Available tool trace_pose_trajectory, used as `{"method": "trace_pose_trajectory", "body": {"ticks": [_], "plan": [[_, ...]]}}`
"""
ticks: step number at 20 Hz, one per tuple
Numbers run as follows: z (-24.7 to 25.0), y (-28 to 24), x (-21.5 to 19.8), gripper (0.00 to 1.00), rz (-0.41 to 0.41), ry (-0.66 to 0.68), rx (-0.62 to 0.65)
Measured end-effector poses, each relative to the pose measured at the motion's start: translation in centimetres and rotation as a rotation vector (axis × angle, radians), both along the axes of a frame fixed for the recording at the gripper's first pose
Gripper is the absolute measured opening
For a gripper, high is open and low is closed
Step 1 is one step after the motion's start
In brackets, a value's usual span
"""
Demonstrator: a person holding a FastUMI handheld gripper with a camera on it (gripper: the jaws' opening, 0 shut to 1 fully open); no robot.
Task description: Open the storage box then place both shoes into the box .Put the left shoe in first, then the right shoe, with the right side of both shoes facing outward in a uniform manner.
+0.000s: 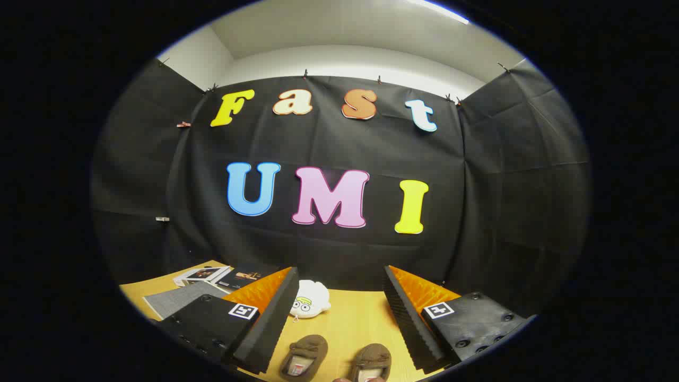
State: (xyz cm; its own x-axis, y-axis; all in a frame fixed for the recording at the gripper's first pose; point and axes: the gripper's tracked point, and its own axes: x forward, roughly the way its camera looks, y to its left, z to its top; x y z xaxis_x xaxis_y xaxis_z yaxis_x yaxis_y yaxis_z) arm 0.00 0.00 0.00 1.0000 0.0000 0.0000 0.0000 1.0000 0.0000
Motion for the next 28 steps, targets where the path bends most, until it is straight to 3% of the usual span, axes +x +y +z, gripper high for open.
{"method": "trace_pose_trajectory", "body": {"ticks": [15, 24, 28], "plan": [[-3.2, 2.8, -3.0, 0.97, -0.213, 0.143, -0.009], [-4.6, 6.6, -3.1, 0.97, -0.134, 0.204, 0.011], [-5.0, 6.3, -2.8, 0.97, -0.138, 0.227, 0.007]]}}
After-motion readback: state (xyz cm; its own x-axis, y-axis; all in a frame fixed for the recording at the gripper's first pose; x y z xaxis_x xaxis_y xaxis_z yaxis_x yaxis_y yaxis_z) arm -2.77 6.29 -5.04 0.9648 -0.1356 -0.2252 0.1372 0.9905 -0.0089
